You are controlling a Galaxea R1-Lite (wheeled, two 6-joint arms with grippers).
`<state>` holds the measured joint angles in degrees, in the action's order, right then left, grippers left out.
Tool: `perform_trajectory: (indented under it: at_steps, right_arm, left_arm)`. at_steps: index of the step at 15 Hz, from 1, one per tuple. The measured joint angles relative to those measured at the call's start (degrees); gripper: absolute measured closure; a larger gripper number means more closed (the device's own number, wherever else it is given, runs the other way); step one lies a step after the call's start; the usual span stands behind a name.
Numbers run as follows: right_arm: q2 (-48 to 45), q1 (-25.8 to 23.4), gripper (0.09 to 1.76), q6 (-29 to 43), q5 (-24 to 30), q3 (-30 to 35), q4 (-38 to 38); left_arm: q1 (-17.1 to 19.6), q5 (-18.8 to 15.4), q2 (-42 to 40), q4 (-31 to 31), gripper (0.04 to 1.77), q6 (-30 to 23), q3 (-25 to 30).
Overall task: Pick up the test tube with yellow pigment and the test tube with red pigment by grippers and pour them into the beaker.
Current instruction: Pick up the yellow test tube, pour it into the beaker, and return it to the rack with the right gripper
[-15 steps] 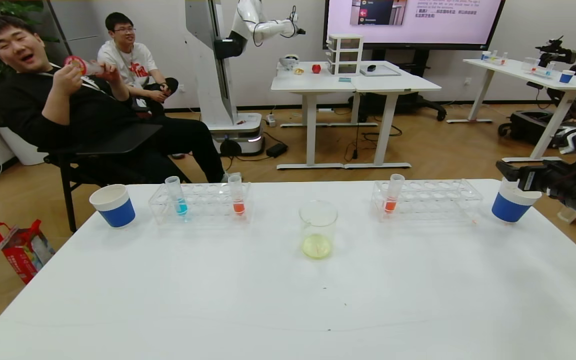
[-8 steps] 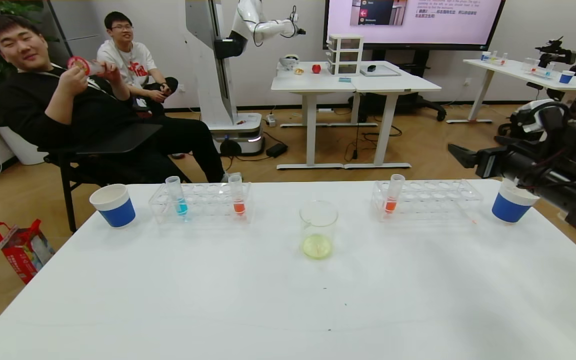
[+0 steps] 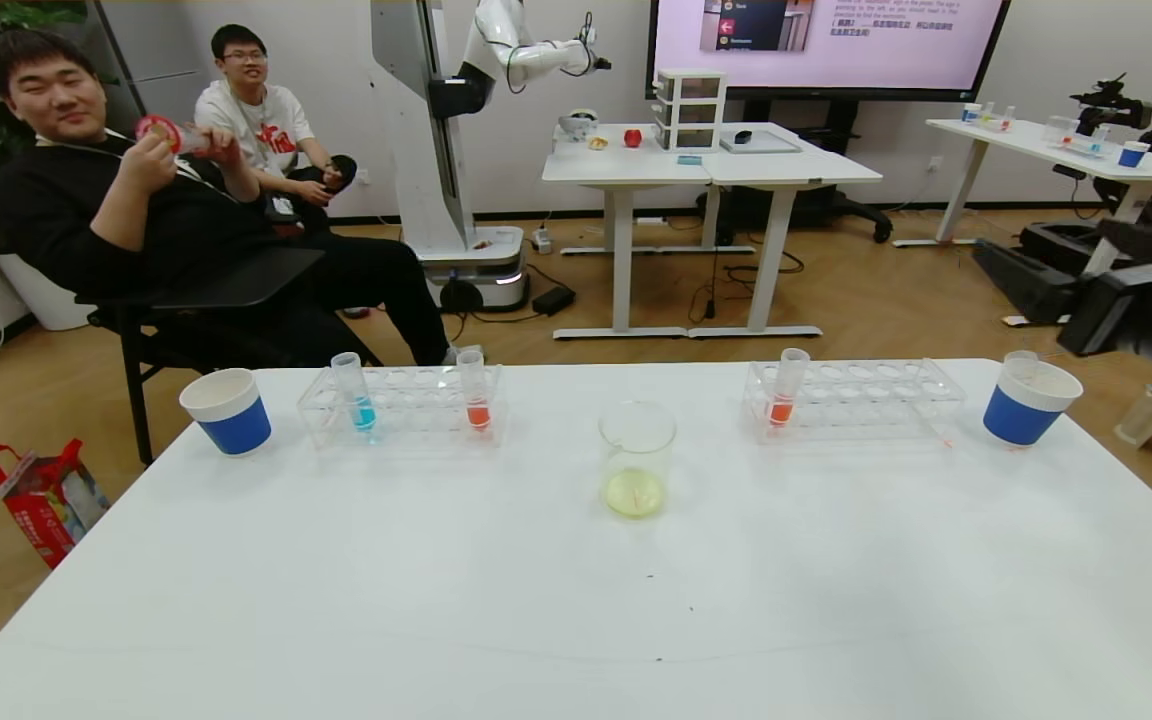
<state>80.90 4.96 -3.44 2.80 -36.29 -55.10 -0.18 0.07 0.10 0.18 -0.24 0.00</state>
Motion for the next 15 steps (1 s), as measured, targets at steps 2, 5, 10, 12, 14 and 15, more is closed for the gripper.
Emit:
perform_trajectory:
  at_steps: [2, 5, 10, 12, 14, 15]
  right_arm:
    - [-8.4, -0.5, 0.11, -0.1, -0.6, 4.6, 0.0]
    - [-21.2, -0.7, 0.11, -0.3, -0.7, 12.3, 0.3]
    - [-45.2, -0.9, 0.11, -1.2, -0.6, 20.4, 15.1]
    - [-56.0, -1.4, 0.11, -2.0, -0.5, 20.9, 27.1]
    - [-65.3, -2.7, 0.11, -2.6, 0.3, 21.6, 34.6]
    - [-69.1, -3.2, 0.11, -2.8, 1.3, 22.0, 38.5]
  left_arm:
    - [0.0, 0.0, 0.0, 0.0, 0.06, 0.0, 0.0]
    - [0.0, 0.0, 0.0, 0.0, 0.06, 0.0, 0.0]
    - [0.0, 0.0, 0.0, 0.0, 0.06, 0.0, 0.0]
    - [0.0, 0.0, 0.0, 0.0, 0.06, 0.0, 0.0]
    - [0.0, 0.0, 0.0, 0.0, 0.06, 0.0, 0.0]
    - [0.0, 0.0, 0.0, 0.0, 0.06, 0.0, 0.0]
